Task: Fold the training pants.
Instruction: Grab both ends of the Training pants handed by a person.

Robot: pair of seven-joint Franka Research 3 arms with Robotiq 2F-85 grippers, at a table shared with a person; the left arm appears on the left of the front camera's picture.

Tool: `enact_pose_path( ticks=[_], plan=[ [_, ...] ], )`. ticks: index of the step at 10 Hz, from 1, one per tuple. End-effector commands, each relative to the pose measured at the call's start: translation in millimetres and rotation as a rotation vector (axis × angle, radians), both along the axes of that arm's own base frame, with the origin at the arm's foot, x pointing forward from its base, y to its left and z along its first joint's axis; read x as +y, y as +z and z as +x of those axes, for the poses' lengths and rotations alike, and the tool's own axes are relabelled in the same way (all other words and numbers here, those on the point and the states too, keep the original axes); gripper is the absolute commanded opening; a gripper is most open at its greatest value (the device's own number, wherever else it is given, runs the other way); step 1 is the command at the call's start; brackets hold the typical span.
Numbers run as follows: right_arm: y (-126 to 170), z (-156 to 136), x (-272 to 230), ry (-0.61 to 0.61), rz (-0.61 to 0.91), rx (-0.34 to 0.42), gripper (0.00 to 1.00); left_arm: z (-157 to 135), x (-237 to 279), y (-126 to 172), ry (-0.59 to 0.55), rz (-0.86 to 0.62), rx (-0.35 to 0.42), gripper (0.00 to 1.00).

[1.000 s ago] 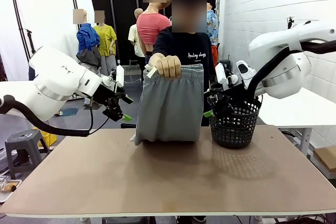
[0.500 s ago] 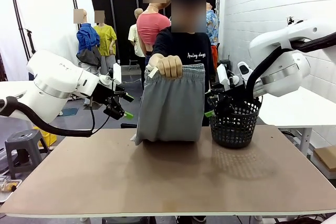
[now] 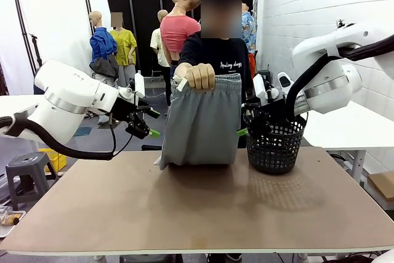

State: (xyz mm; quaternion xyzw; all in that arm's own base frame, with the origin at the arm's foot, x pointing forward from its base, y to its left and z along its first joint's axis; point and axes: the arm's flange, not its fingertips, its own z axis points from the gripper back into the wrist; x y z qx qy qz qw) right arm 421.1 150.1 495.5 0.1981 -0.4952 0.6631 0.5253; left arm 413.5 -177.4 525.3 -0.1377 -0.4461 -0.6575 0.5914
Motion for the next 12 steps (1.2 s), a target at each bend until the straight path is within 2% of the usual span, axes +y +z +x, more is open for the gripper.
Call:
enact_pose_path(
  ticks=[1, 2, 4, 6, 9, 12],
  plan=[
    [-6, 9, 13, 0.053, 0.074, -0.038, 1.00, 14, -12, -7, -0.023, -0.066, -0.088, 1.00],
    [-8, 11, 15, 0.060, 0.086, -0.041, 1.00, 16, -17, -8, -0.070, -0.083, -0.052, 1.00],
    [-8, 14, 17, 0.088, 0.124, -0.046, 1.00, 14, -25, -12, -0.109, -0.118, -0.034, 1.00],
    [-13, 22, 23, 0.144, 0.180, -0.021, 1.00, 13, -38, -14, -0.170, -0.179, 0.013, 1.00],
    [-15, 25, 29, 0.195, 0.239, -0.016, 1.00, 14, -48, -17, -0.201, -0.289, 0.034, 1.00],
    [-11, 24, 32, 0.240, 0.298, -0.016, 1.00, 17, -62, -17, -0.208, -0.331, 0.058, 1.00]
  ],
)
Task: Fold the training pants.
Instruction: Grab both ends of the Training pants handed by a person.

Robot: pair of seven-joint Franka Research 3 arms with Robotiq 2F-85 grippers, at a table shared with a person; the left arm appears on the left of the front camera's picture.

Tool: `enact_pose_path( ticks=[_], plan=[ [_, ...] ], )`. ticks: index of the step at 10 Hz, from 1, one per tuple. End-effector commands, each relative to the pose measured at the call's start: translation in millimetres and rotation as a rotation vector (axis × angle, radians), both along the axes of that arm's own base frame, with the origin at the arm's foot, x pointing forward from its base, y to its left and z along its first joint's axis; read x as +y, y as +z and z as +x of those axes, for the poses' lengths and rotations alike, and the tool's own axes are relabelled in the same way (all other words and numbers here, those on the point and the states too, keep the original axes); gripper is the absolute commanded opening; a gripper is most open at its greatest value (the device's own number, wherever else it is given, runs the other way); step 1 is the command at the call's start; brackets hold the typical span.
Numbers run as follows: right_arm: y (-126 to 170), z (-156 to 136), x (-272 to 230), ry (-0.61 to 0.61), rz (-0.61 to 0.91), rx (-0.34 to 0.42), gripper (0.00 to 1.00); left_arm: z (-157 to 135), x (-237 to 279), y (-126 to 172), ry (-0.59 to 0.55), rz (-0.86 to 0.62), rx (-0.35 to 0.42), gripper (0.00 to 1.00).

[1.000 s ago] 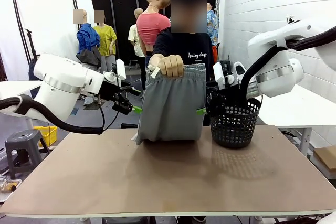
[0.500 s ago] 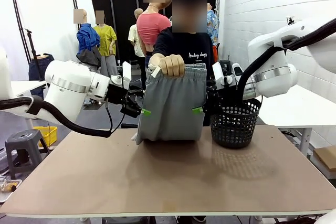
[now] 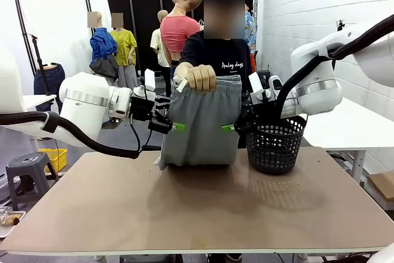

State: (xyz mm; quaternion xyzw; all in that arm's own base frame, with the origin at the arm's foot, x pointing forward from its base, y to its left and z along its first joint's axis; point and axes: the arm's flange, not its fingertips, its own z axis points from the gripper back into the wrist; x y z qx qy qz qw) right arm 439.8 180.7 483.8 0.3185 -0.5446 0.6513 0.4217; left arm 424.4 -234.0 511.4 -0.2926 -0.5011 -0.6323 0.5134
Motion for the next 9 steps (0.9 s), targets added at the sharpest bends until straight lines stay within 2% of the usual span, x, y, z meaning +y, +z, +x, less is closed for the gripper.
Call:
enact_pose_path(
  ticks=[1, 4, 5, 9],
  plan=[
    [5, 4, 1, 0.028, 0.079, -0.017, 1.00, 6, -9, -1, -0.016, -0.053, -0.010, 1.00],
    [15, -1, 2, 0.079, 0.110, -0.017, 1.00, 3, -14, 4, -0.054, -0.096, 0.017, 1.00],
    [15, -2, 4, 0.094, 0.099, 0.011, 1.00, 4, -14, 4, -0.060, -0.096, 0.025, 0.93],
    [14, -2, 2, 0.087, 0.092, 0.079, 0.23, 10, -10, 1, -0.053, -0.140, 0.083, 0.18]
  ],
)
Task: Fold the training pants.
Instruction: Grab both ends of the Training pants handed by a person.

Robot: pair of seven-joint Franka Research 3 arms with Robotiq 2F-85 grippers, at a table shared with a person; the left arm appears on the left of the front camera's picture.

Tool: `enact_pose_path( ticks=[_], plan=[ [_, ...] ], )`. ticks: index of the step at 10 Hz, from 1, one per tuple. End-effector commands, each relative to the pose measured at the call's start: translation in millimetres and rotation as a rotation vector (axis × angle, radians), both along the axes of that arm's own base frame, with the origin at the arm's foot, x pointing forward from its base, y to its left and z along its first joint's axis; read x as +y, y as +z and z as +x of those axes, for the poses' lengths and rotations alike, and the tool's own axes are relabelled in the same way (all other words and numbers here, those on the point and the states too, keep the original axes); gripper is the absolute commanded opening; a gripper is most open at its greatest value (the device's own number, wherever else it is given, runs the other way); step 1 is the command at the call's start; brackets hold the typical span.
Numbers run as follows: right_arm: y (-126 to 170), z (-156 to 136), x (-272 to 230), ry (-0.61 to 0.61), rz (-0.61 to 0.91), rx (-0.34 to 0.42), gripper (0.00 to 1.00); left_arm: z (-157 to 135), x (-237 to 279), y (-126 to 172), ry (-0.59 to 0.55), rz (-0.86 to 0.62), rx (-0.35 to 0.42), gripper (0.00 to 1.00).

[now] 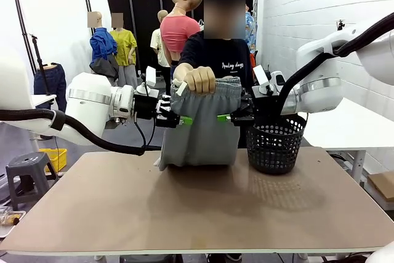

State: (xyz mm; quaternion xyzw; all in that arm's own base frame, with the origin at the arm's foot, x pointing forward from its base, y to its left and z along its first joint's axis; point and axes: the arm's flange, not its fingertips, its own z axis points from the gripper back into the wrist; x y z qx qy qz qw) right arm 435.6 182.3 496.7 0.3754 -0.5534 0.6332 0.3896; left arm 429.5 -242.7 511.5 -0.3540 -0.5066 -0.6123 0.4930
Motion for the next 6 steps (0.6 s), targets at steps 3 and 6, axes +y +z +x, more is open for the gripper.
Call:
enact_pose_path(
  ticks=[3, 6],
  plan=[
    [-0.4, 6.6, -1.5, 0.026, 0.019, 0.091, 0.00, 5.7, 3.7, -0.3, -0.028, -0.094, 0.066, 0.00],
    [-1.5, 9.1, -0.4, 0.031, 0.008, 0.111, 0.00, 6.9, 5.0, -2.2, -0.043, -0.102, 0.084, 0.00]
  ],
)
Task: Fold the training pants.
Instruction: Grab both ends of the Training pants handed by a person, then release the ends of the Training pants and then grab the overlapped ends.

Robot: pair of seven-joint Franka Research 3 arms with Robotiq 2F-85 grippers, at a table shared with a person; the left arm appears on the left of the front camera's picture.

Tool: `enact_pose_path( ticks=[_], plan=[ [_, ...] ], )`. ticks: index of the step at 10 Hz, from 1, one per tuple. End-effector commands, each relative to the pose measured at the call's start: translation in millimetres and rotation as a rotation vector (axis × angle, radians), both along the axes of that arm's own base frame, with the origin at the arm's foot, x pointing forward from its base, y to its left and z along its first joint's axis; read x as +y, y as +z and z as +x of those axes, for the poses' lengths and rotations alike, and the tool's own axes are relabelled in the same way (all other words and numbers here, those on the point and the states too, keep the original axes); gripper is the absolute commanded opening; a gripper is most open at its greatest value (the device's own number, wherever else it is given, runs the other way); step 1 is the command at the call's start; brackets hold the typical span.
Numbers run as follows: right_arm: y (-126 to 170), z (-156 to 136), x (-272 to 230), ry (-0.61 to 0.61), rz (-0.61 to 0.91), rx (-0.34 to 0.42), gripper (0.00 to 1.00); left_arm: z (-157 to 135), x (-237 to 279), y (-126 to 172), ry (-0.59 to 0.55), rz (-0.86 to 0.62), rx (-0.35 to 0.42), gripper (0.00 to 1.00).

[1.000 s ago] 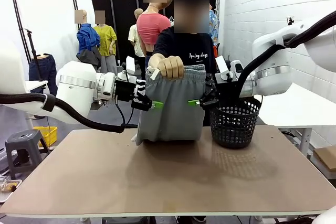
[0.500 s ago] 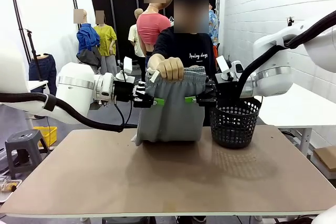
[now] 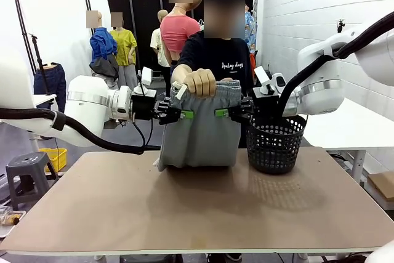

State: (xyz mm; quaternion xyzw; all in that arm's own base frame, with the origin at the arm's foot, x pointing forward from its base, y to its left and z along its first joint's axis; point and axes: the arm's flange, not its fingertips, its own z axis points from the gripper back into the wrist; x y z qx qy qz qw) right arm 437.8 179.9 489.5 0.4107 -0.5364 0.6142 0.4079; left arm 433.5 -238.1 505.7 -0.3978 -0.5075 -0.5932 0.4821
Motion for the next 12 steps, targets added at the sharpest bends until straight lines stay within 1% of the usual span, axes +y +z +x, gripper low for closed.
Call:
enact_pose_path(
  ticks=[1, 2, 3, 4, 12],
  plan=[
    [5, 8, 2, 0.011, -0.002, 0.020, 0.00, 4, 1, 3, -0.017, -0.041, 0.038, 0.00],
    [5, 10, 2, 0.011, -0.003, 0.025, 0.00, 7, 3, 3, -0.022, -0.053, 0.036, 0.00],
    [4, 13, 3, -0.010, -0.002, 0.010, 0.00, 15, 8, 3, -0.058, -0.026, 0.057, 0.00],
    [-1, 2, 0, -0.001, 0.000, 0.006, 0.00, 1, 1, -3, -0.013, -0.010, 0.013, 0.00],
    [-1, 2, 0, -0.001, 0.000, 0.006, 0.00, 1, 1, -3, -0.013, -0.010, 0.013, 0.00]
  ],
)
